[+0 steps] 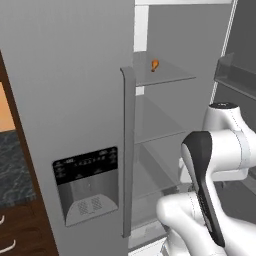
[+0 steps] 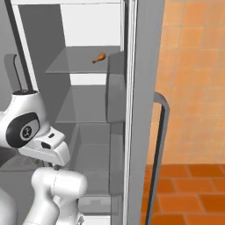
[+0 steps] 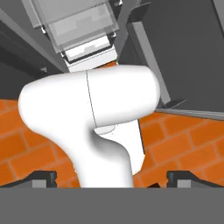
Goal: Place one bell pepper and one chicken drumstick in each tupperware on the nearby counter, to pack two identical lunches.
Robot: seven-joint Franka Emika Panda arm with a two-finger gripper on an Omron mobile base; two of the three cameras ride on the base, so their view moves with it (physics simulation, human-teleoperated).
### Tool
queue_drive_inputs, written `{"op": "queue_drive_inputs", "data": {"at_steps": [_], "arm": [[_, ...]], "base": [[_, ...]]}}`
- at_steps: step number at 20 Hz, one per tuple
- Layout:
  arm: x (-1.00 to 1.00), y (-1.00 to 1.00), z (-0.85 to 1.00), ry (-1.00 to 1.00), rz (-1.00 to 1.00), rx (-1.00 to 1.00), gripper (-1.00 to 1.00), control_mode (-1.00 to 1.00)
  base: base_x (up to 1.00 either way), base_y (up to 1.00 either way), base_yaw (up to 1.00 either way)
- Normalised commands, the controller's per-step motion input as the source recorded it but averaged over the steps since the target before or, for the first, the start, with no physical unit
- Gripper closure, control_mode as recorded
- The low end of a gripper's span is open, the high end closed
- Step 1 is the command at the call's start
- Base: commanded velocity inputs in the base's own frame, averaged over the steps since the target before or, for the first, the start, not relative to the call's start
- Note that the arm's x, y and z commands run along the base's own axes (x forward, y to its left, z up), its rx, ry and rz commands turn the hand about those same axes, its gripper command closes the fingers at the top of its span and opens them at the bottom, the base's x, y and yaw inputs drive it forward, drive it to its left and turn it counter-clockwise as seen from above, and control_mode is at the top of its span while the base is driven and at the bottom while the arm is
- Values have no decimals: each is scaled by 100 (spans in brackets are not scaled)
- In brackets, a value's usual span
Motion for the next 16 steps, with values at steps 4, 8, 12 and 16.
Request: {"op": "queue_drive_inputs", "data": {"at_steps": [4, 8, 12, 16], "arm": [[0, 0, 0, 0, 0, 0, -100, 100], [0, 0, 0, 0, 0, 0, -100, 100], [0, 0, 0, 0, 0, 0, -100, 100], [-2, 0, 13, -16, 2, 0, -100, -100]], "base": [[53, 0, 0], [39, 0, 0], [0, 0, 0], [0, 0, 0]]}}
